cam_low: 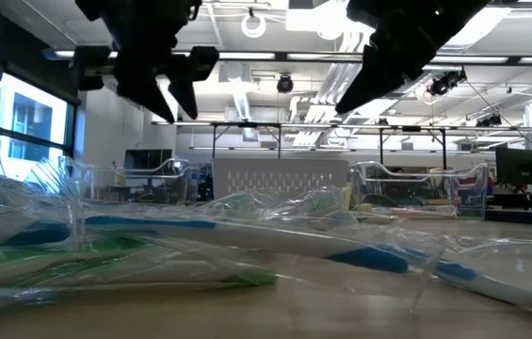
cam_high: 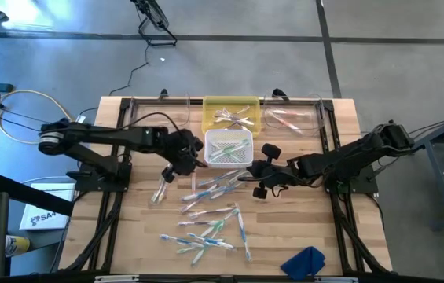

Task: Pick & Place Toothbrushes
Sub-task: Put the orange toothbrush into the right transparent bin

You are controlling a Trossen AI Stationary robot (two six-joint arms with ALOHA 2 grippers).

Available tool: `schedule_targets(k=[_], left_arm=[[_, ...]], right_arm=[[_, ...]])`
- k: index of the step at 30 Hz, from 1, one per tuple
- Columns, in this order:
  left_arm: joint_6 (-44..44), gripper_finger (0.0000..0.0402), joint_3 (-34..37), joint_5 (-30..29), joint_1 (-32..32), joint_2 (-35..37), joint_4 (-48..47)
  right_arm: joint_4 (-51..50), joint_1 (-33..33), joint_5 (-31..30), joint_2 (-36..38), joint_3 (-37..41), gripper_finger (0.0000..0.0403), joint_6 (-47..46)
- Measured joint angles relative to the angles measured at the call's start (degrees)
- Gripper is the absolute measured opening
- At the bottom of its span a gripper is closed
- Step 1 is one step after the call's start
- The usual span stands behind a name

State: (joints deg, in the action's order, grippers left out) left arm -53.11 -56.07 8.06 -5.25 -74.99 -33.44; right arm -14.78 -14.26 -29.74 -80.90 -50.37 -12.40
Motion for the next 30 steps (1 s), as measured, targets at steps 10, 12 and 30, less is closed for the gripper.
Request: schedule_targets(k=[10, 12, 30], left_arm=[[-11.63, 0.0141, 0.04, -12.77, 6.66, -4.94, -3.80], [-12.55, 0.0141, 0.04, -16.78, 6.78, -6.33, -4.25], [-18.68, 0.0141, 0.04, -15.29, 0.70, -15.26, -3.30]], right_arm=[[0.41, 0.00, -0.13, 0.00, 0.00, 0.0002, 0.13], [0.52, 0.00, -0.11, 0.00, 0.00, 0.0002, 0.15], [0.48, -0.04, 0.09, 0.00, 0.00, 0.0002, 0.13]])
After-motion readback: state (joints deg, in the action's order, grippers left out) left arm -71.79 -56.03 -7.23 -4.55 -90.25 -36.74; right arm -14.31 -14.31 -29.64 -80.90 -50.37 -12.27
